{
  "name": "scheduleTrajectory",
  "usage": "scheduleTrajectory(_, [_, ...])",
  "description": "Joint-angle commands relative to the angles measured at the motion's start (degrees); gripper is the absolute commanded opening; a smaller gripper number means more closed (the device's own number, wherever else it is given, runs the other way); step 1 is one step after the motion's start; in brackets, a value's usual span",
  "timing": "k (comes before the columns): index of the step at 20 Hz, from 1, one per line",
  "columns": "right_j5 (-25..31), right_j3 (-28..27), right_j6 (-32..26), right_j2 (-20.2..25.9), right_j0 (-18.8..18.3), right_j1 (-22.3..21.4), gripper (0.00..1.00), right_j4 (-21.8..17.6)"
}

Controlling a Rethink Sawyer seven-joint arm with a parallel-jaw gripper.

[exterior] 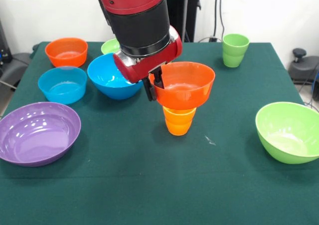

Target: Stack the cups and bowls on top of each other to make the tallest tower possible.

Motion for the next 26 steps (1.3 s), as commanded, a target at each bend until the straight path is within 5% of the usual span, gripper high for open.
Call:
scheduleTrajectory(1, [3.6, -1.6, -18.1, -2.4, 2.4, -0.3, 0.0, -4.5])
scheduleTrajectory(15, [3.3, 0.8, -13.1, -6.2, 5.6, -1.7, 0.0, -6.4])
scheduleTrajectory(26, [2.7, 2.5, -15.0, -6.9, 5.2, -2.4, 0.0, -7.4])
